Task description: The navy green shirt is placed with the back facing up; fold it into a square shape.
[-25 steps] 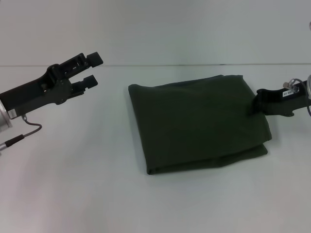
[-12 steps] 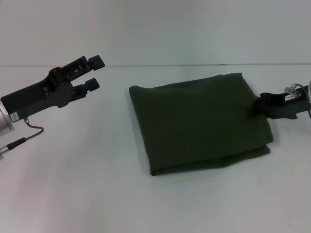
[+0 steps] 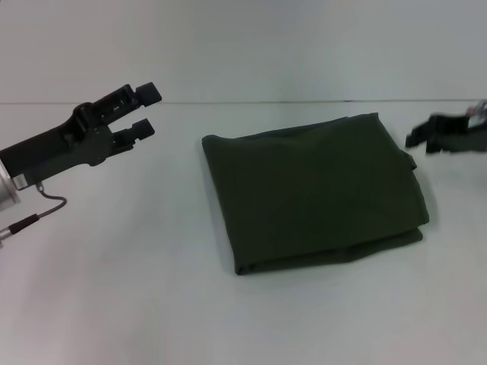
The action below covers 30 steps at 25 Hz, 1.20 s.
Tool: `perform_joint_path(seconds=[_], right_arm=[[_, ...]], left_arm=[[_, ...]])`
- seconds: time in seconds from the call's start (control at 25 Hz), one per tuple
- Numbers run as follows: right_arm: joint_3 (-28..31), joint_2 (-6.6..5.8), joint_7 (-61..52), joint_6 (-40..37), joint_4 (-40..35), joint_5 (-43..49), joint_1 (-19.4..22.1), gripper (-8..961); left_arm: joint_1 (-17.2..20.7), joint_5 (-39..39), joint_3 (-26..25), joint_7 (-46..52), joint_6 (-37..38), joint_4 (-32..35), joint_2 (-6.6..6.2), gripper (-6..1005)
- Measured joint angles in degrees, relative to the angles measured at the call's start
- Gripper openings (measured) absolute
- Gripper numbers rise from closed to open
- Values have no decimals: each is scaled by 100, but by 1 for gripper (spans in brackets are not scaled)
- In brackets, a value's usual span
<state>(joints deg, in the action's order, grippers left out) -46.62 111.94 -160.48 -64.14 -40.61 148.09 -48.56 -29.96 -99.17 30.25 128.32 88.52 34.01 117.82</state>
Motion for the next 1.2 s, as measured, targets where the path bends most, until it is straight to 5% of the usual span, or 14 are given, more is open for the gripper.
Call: perform_joint_path(seconds=[0.28, 0.76, 1.0, 1.2], right_arm=[[66, 101, 341, 436, -66, -857, -65, 400], [-285, 508, 920, 2380, 1537, -959, -476, 393], [-309, 355, 584, 2459, 1500, -710, -419, 395], [-227, 246, 569, 1212, 439, -1248, -7, 394]], left_arm=[[56, 66, -3, 1, -14, -8, 3, 945], [48, 120, -43, 0, -55, -9, 4, 945], [21, 125, -71, 0, -55, -11, -10, 945], [51, 126, -81, 0, -89, -17, -29, 945]])
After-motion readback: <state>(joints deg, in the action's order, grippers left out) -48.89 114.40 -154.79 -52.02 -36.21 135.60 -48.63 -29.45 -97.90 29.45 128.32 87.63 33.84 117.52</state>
